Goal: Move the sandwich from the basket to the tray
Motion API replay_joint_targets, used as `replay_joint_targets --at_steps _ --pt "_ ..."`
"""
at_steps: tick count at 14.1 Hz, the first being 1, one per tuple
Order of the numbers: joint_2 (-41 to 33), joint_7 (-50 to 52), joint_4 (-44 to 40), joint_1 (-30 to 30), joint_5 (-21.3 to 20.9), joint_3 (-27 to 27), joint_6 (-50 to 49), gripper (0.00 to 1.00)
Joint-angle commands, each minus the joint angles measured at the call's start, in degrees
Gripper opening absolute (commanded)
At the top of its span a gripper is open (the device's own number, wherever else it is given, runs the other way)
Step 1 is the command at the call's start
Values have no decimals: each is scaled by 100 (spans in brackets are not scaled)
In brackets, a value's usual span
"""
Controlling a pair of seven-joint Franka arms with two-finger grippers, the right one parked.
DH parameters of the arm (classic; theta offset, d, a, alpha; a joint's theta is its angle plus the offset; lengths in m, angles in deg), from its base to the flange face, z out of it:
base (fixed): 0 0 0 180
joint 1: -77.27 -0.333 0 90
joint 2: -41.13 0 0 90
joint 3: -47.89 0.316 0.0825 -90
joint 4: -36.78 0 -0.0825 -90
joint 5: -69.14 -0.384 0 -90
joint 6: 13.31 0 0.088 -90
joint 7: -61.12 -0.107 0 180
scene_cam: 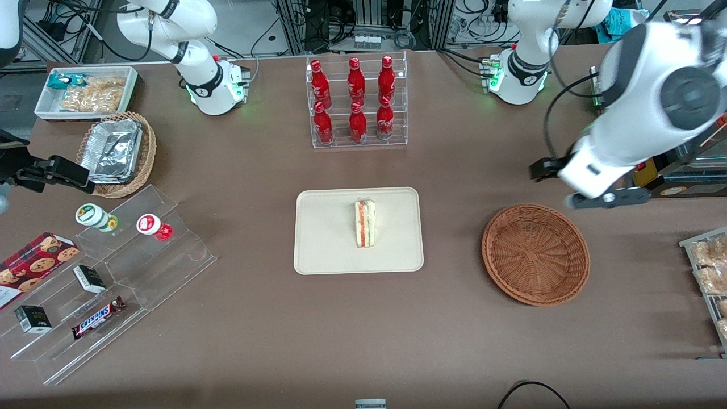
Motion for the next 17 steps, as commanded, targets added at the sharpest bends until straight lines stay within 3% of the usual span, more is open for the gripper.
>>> replay_joint_targets --at_steps 1,9,17 --pt "-264 -182 -21 -209 -30 -34 -233 100" --pt "95 -103 -847 -228 -30 -25 -278 100" --pt "-27 -103 -927 -219 22 -25 -269 100"
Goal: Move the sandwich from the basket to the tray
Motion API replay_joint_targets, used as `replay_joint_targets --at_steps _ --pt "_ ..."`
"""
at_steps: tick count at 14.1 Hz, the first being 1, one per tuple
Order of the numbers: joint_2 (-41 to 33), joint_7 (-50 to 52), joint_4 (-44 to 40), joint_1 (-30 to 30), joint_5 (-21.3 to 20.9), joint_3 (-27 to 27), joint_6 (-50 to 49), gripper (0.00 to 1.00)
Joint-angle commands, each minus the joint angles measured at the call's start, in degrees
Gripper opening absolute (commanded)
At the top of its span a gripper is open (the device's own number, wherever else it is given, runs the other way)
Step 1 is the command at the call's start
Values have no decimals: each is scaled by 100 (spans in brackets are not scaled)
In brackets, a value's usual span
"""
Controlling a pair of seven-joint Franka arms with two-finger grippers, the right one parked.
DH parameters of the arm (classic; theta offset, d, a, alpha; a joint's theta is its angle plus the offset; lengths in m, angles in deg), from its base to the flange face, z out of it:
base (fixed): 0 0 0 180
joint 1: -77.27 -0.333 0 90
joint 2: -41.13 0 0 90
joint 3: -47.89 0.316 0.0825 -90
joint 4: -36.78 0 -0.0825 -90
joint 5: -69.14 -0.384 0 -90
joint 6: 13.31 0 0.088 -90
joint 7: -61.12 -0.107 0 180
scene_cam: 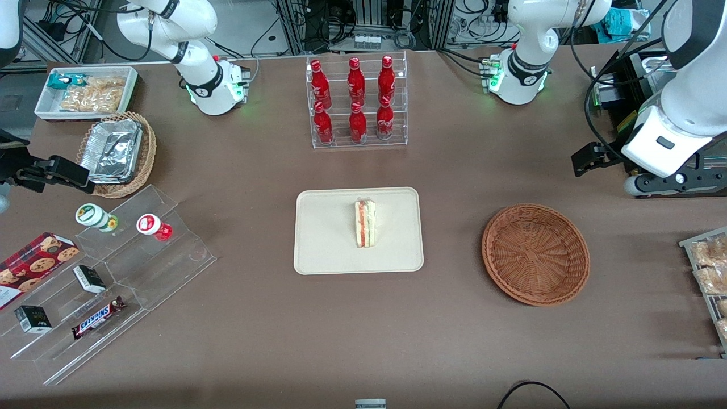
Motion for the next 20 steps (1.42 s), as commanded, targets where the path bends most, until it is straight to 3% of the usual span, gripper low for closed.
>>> replay_joint_targets --at_steps 1,10,12,20 --pt "-14 21 -223 -13 30 -46 -113 100" --pt "-155 -76 -294 -13 100 -46 -61 100" --pt "-190 -565 -286 -31 100 -29 -87 100" --pt "-287 -436 -233 -31 100 -28 -254 100"
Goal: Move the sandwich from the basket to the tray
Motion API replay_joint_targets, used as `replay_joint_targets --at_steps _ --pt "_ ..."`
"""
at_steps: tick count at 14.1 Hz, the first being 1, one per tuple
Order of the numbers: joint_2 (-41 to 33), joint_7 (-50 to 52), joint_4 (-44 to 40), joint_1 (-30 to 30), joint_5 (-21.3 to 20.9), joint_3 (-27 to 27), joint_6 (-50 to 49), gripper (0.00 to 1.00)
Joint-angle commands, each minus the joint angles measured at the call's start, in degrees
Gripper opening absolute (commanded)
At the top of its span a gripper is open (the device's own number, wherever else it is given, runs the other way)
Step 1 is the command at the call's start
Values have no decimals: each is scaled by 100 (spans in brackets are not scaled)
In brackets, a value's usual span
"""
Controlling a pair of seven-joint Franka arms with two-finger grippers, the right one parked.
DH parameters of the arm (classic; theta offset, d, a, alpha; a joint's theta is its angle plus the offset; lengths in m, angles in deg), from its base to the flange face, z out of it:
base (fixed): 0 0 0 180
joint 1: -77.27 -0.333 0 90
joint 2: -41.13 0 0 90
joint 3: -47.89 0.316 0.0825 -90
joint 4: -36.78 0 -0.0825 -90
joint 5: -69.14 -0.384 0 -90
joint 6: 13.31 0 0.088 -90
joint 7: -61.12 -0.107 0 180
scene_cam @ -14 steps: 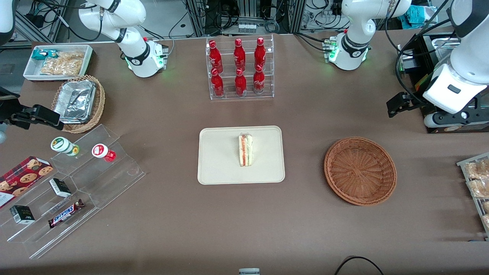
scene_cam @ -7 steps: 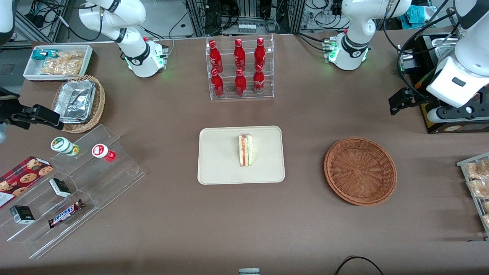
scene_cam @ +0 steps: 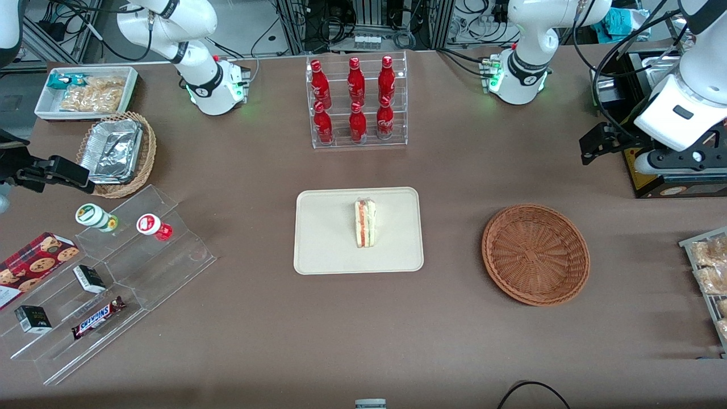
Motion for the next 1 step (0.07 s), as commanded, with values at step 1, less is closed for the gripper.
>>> replay_joint_targets --at_steps 1 --pt "-96 -29 12 -33 54 -6 -120 100"
